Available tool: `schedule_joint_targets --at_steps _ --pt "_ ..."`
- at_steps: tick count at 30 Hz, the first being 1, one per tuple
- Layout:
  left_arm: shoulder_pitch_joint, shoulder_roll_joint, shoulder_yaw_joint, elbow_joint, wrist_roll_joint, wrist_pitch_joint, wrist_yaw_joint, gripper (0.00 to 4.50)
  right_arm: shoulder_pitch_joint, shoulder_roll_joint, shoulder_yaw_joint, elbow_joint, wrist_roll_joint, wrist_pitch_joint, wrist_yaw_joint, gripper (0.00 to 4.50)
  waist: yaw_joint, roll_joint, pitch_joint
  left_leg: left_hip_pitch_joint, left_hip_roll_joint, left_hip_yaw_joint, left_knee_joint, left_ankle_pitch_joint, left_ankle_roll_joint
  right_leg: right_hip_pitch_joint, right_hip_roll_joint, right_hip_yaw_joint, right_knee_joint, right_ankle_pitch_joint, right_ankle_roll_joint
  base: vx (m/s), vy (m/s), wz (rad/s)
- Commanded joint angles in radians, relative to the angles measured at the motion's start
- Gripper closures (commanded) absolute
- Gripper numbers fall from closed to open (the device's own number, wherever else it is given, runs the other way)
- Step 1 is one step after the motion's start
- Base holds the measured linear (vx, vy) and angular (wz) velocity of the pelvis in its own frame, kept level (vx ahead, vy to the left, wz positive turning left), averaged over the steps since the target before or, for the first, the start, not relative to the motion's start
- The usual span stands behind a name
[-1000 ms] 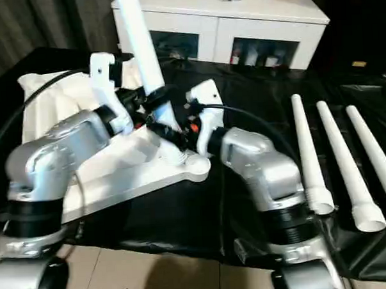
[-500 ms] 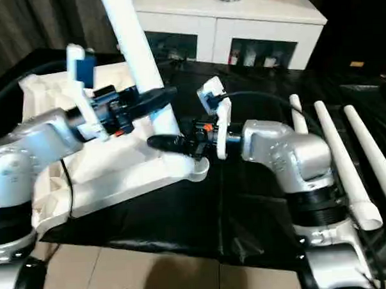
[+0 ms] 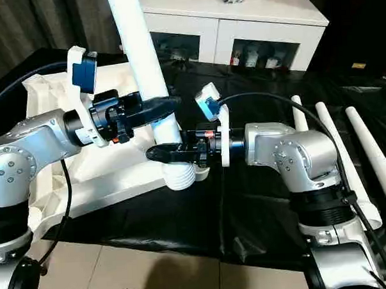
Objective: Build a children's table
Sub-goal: Pick table leg
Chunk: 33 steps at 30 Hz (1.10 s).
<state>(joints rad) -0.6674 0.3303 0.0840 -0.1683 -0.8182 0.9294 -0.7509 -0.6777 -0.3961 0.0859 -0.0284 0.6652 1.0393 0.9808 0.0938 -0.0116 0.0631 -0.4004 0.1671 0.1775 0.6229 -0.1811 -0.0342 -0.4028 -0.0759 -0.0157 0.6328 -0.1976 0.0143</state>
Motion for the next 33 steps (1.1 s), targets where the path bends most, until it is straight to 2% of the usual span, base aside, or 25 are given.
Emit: schedule_joint_targets --at_steps 1,6,9,10,14,15,17,18,19,20,28,29,33 --pt "-0.017 -0.003 -0.021 -0.011 -0.031 0.007 -0.033 2.62 -0.001 -0.008 -0.015 0.005 -0.011 -0.006 -0.026 2.26 0.003 -0.003 -0.079 0.032 0.043 -0.011 -0.075 -0.088 -0.034 0.046 -0.051 0.024 -0.052 -0.02 -0.234 0.0 0.0 0.0" --pt "-0.013 -0.004 -0.025 0.001 -0.004 -0.021 -0.027 2.62 -0.001 0.008 -0.017 0.014 -0.033 -0.048 -0.066 2.39 0.002 -0.002 -0.08 0.032 0.043 -0.011 -0.075 -0.09 -0.039 0.046 -0.051 0.024 -0.052 -0.015 -0.234 0.0 0.0 0.0" --pt "-0.005 -0.033 -0.023 0.014 0.058 -0.081 0.042 2.62 0.007 0.041 -0.013 -0.003 -0.078 -0.092 -0.136 2.41 0.001 0.0 -0.08 0.031 0.043 -0.012 -0.075 -0.084 -0.038 0.045 -0.051 0.024 -0.052 -0.003 -0.233 0.0 0.0 0.0" --pt "-0.007 -0.046 -0.019 0.021 0.076 -0.095 0.075 2.06 0.008 0.05 -0.011 -0.006 -0.092 -0.104 -0.157 2.43 0.0 -0.001 -0.08 0.031 0.046 -0.011 -0.075 -0.085 -0.043 0.045 -0.052 0.025 -0.053 0.003 -0.234 0.0 0.0 0.0" --pt "-0.024 -0.08 0.0 0.055 0.104 -0.109 0.158 1.81 0.006 0.078 -0.013 0.001 -0.124 -0.128 -0.218 2.51 0.0 -0.001 -0.082 0.033 0.044 -0.013 -0.077 -0.099 -0.05 0.046 -0.051 0.024 -0.055 -0.019 -0.221 0.0 0.0 0.0" --pt "-0.023 -0.087 -0.013 0.047 0.121 -0.114 0.179 1.56 0.008 0.094 -0.011 0.004 -0.142 -0.145 -0.248 2.53 0.002 0.0 -0.082 0.033 0.044 -0.014 -0.077 -0.101 -0.052 0.047 -0.052 0.024 -0.054 -0.021 -0.22 0.0 0.0 0.0" --pt "-0.022 -0.094 -0.056 0.032 0.182 -0.129 0.234 1.46 0.011 0.119 -0.009 0.009 -0.163 -0.166 -0.291 2.56 -0.002 0.0 -0.081 0.031 0.045 -0.015 -0.079 -0.108 -0.057 0.045 -0.051 0.024 -0.056 -0.028 -0.203 0.0 0.0 0.0" --pt "-0.022 -0.094 -0.056 0.032 0.182 -0.129 0.234 1.41 0.011 0.119 -0.009 0.009 -0.163 -0.166 -0.291 2.56 -0.002 -0.001 -0.081 0.031 0.044 -0.015 -0.079 -0.11 -0.058 0.046 -0.052 0.024 -0.056 -0.032 -0.202 0.0 0.0 0.0" --pt "-0.025 -0.1 -0.113 0.037 0.282 -0.157 0.31 1.28 0.011 0.14 -0.009 0.017 -0.17 -0.176 -0.321 2.57 -0.001 0.001 -0.081 0.032 0.044 -0.015 -0.078 -0.109 -0.06 0.046 -0.051 0.024 -0.056 -0.031 -0.201 0.0 0.0 0.0" --pt "-0.025 -0.1 -0.113 0.037 0.282 -0.157 0.31 1.03 0.011 0.14 -0.009 0.017 -0.17 -0.176 -0.321 2.59 -0.002 0.001 -0.08 0.032 0.047 -0.016 -0.079 -0.109 -0.059 0.044 -0.05 0.025 -0.057 -0.029 -0.19 0.0 0.0 0.0" --pt "-0.028 -0.17 -0.098 0.067 0.352 -0.157 0.475 0.99 0.007 0.19 -0.014 0.036 -0.211 -0.21 -0.405 2.6 -0.003 0.0 -0.081 0.03 0.044 -0.016 -0.077 -0.107 -0.057 0.046 -0.049 0.024 -0.057 -0.013 -0.198 0.0 0.0 0.0" --pt "-0.028 -0.17 -0.098 0.067 0.352 -0.157 0.475 1.28 0.007 0.19 -0.014 0.036 -0.211 -0.21 -0.405 2.6 -0.004 -0.001 -0.081 0.029 0.043 -0.016 -0.077 -0.107 -0.057 0.047 -0.049 0.024 -0.058 -0.014 -0.196 0.0 0.0 0.0" --pt "-0.035 -0.181 -0.082 0.072 0.355 -0.165 0.494 1.49 0.009 0.196 -0.005 0.035 -0.218 -0.215 -0.412 2.61 -0.003 -0.001 -0.081 0.029 0.043 -0.016 -0.077 -0.114 -0.056 0.046 -0.049 0.024 -0.058 -0.023 -0.196 0.0 0.0 0.0"
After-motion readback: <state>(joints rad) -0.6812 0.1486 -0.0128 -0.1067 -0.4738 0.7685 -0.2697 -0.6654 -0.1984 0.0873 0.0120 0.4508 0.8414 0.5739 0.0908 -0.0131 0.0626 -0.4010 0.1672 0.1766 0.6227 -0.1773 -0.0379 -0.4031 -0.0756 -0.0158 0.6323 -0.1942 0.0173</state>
